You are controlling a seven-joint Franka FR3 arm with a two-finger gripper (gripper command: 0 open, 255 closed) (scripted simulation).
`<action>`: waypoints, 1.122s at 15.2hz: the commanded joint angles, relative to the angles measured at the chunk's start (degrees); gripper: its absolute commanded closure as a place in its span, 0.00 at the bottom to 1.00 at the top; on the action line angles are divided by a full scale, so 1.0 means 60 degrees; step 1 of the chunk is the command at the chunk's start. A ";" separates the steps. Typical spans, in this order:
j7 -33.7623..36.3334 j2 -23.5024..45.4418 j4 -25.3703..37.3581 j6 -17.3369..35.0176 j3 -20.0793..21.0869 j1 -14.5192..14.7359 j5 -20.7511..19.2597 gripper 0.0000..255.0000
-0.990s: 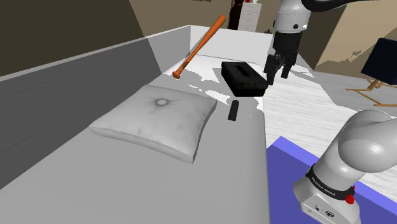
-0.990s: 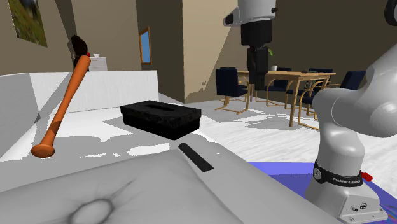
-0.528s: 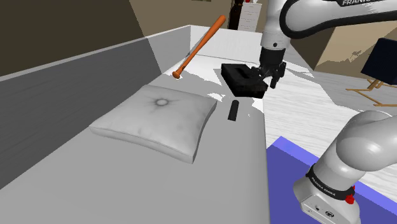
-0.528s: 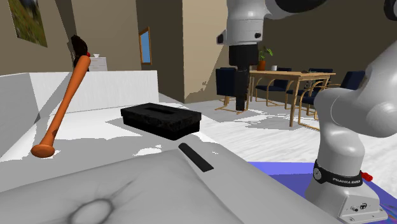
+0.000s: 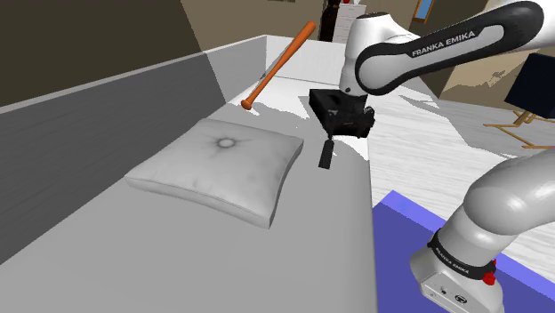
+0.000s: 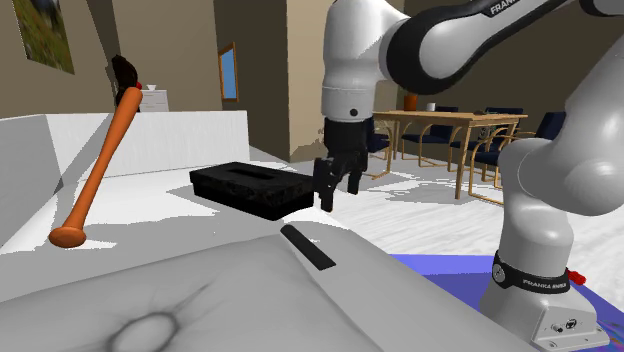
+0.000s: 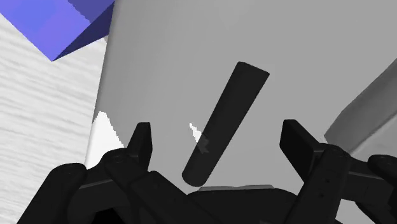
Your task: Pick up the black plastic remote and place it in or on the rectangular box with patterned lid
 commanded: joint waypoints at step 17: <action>0.5246 0.3914 0.0304 0.4029 0.1013 -0.1982 -0.2794 0.00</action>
